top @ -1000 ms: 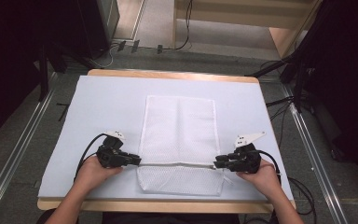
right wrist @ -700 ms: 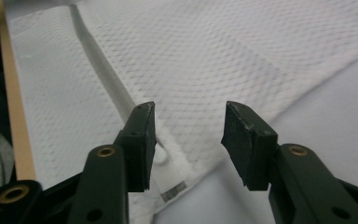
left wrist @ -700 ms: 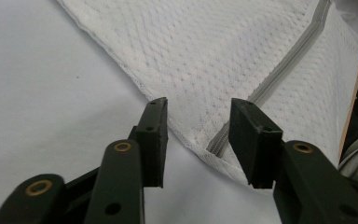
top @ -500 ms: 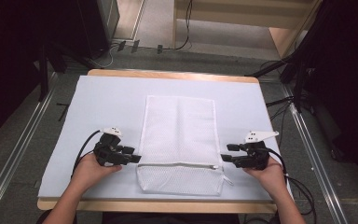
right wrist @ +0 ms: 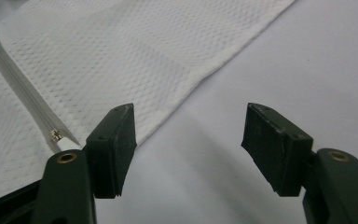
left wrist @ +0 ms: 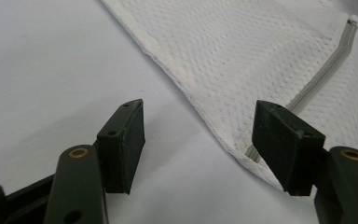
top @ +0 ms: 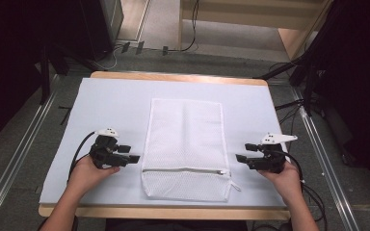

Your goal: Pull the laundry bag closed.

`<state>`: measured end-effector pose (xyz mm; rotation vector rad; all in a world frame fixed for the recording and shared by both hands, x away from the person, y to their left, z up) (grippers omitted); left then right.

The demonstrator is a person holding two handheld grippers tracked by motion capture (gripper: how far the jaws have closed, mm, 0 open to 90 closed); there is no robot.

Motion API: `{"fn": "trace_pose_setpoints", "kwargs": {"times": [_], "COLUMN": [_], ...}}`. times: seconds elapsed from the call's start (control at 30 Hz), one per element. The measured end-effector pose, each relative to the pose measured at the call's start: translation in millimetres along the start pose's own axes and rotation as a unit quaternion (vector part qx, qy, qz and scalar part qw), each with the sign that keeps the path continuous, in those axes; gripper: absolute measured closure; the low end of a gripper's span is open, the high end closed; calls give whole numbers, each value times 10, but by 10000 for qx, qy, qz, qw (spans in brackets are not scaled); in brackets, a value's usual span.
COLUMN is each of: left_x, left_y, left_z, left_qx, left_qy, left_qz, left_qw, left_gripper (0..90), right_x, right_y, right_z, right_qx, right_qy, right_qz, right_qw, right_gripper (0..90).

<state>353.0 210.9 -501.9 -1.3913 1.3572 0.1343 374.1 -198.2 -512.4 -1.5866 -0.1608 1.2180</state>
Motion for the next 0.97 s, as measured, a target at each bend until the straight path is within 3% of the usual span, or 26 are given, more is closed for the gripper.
{"fn": "trace_pose_setpoints", "kwargs": {"times": [0.33, 0.63, 0.97], "left_x": [-52, -52, -17], "left_y": [-16, 3, 2], "left_z": [137, 208, 216], "left_qx": [-106, -239, -224], "left_qy": [-245, -371, -369], "left_qz": [-194, -160, -81], "left_qw": [9995, 9989, 9990], "left_gripper": [297, 297, 295], "right_x": [-34, -18, -13], "right_y": [58, 69, 87], "right_z": [-143, -152, -148], "right_qx": [297, 283, 261], "right_qy": [282, 310, 320], "right_qz": [16, 37, 61], "right_qw": [9992, 9991, 9991], "right_gripper": [303, 297, 289]}}
Point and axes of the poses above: each handheld gripper's, and its own axes: x roughly forward along the jaws, y roughly out of its underside, z roughly to its left, the point moved 9 cm from there along x, roughly forward along the jaws, and after that the axes turned 6 degrees about -x, right-handed, at the moved point
